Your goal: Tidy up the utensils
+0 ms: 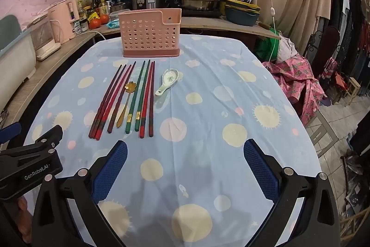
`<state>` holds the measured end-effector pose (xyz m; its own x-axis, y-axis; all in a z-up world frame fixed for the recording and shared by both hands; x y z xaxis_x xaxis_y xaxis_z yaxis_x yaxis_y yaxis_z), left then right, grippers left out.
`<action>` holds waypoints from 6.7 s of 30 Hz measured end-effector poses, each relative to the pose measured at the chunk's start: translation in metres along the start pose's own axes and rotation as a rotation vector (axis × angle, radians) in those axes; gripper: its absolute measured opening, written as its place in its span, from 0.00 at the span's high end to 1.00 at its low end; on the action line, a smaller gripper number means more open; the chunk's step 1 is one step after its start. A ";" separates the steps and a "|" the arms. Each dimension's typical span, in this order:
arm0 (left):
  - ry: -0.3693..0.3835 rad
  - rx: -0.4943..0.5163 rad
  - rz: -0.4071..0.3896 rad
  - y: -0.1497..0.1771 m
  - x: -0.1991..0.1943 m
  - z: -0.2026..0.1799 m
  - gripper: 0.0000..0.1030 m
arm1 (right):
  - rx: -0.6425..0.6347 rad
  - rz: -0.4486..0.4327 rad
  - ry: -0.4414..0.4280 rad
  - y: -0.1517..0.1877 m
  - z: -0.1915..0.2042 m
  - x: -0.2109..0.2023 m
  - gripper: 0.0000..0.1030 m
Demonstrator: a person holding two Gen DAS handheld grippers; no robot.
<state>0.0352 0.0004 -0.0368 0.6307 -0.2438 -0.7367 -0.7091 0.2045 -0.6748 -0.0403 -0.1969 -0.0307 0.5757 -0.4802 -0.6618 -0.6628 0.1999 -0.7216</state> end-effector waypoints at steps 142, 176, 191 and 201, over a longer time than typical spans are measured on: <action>0.096 -0.089 0.170 -0.027 0.110 0.020 0.25 | 0.024 0.082 -0.037 -0.025 0.013 0.068 0.06; 0.142 -0.077 0.196 -0.018 0.117 0.019 0.63 | 0.027 0.114 -0.073 -0.028 0.022 0.083 0.18; 0.220 -0.069 0.194 -0.020 0.118 0.013 0.90 | 0.131 0.213 -0.258 -0.079 0.059 0.138 0.80; 0.224 -0.070 0.184 -0.018 0.118 0.012 0.90 | 0.154 0.285 -0.264 -0.061 0.064 0.161 0.90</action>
<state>0.1267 -0.0204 -0.1120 0.4099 -0.4137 -0.8129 -0.8298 0.2009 -0.5206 0.1233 -0.2320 -0.1068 0.4959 -0.1556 -0.8543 -0.7458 0.4277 -0.5108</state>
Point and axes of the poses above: each gripper's, at about its wrist camera, not at the fingertips, and x roughly the way its jaws point, z to its left, y to its underside, the point moved 5 cm from there along x, roughly the way its jaws point, and after that the axes turned 15 degrees about y, right-handed, at the moved point
